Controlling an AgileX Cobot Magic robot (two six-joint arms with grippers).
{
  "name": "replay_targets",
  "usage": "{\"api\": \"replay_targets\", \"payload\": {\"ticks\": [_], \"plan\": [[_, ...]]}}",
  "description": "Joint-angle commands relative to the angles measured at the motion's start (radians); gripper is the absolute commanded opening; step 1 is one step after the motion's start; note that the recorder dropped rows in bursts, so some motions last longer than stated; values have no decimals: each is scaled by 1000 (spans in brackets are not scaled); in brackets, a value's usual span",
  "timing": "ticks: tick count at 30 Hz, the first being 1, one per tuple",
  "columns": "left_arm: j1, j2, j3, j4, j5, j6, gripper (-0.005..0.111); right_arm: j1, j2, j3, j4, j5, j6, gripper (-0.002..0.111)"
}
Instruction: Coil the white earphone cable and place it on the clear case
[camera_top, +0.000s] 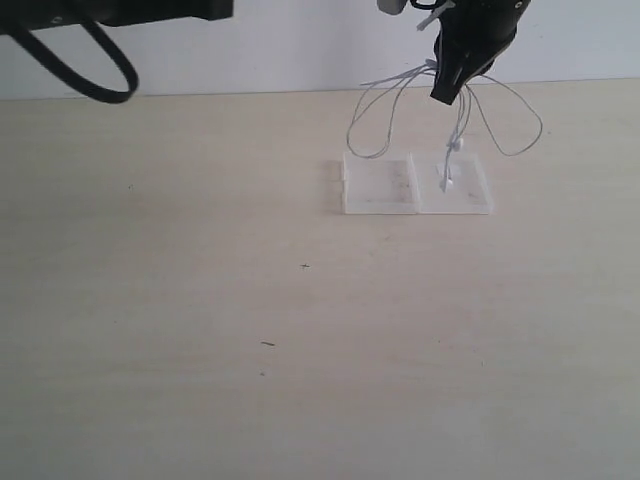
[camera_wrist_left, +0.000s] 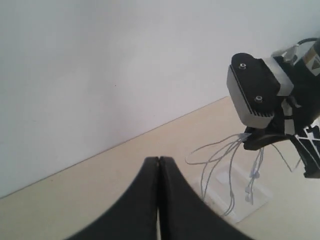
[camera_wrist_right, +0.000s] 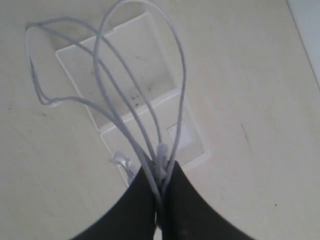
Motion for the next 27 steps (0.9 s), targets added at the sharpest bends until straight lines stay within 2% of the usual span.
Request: {"api": "replay_targets", "payload": {"ticks": [1, 2, 5, 7, 9, 12, 13, 15, 18, 20, 23, 27], "plan": [[-54, 80, -30, 255, -24, 4, 0, -5, -11, -6, 27, -32, 5, 0], [-65, 83, -37, 334, 9, 4, 0, -5, -11, -6, 27, -33, 5, 0], [-91, 91, -89, 547, 241, 14, 0, -5, -11, -6, 27, -37, 5, 0], [-91, 97, -135, 583, 414, 64, 0, -5, -11, -6, 27, -43, 5, 0], [-68, 104, -201, 520, 561, 79, 0, -5, -11, -6, 27, -50, 5, 0], [-2, 109, -284, 246, 661, 180, 0, -5, -11, -6, 27, -68, 5, 0], [27, 109, -303, 98, 661, 263, 0, -5, -11, -6, 27, -70, 5, 0], [78, 106, -321, -221, 633, 486, 0, -5, -11, -6, 32, -75, 5, 0], [129, 114, -322, -801, 626, 996, 0, -5, -11, -6, 34, -82, 5, 0], [140, 138, -322, -1119, 647, 1290, 0, -5, -11, -6, 34, -82, 5, 0], [134, 189, -322, -1433, 631, 1536, 0, -5, -11, -6, 63, -82, 5, 0], [117, 270, -322, -1672, 576, 1762, 0, -5, -11, -6, 79, -76, 5, 0]]}}
